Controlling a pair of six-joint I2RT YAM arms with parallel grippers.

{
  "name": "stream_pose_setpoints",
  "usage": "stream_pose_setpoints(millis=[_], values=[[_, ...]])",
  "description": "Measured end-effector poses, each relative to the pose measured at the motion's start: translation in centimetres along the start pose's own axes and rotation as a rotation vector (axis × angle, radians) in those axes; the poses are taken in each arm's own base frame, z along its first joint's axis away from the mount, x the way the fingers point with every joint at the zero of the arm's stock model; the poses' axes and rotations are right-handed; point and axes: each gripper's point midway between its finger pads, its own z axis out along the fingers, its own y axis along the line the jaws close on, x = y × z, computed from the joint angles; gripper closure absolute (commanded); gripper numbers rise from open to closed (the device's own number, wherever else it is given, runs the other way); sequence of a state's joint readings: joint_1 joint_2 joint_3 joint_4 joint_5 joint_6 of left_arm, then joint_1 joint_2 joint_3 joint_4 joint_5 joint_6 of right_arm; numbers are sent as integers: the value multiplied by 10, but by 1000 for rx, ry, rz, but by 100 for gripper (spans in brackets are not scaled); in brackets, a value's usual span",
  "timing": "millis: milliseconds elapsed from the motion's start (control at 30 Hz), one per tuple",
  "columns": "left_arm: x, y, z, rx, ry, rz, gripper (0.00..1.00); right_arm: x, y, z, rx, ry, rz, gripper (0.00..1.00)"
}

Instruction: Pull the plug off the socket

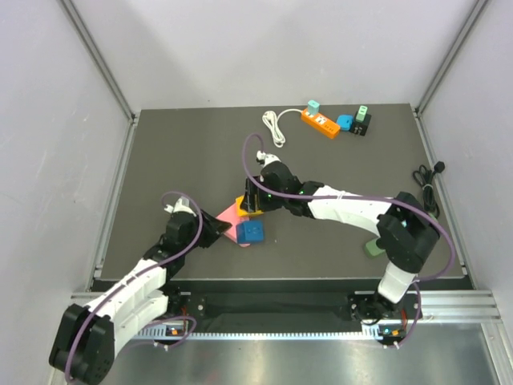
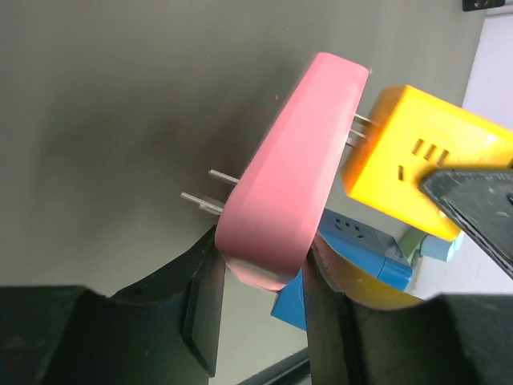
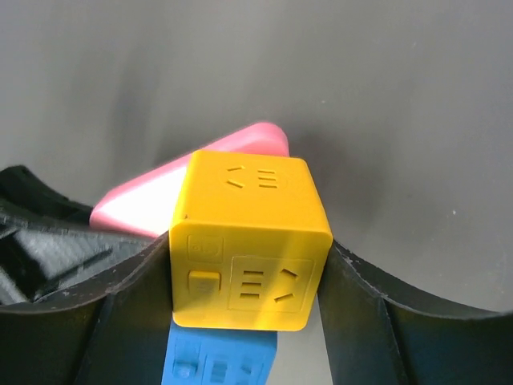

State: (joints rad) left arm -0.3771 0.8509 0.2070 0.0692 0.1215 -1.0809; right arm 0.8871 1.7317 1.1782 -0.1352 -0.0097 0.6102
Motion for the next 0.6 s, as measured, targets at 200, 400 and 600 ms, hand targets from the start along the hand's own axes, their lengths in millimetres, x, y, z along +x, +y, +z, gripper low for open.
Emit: stream_pose_setpoints(millis=[200,400,600], values=[[-18,15,-1,-70,-112,-4,100,-6,22,-34,-118,-34,3,100],[-36,21,-4,-97,-213,4,100,-17,36,-68,-174,-78,2,100],[-38,23,-5,-78,-236,25,100,-8,4,-68,-26,-48,9,100]])
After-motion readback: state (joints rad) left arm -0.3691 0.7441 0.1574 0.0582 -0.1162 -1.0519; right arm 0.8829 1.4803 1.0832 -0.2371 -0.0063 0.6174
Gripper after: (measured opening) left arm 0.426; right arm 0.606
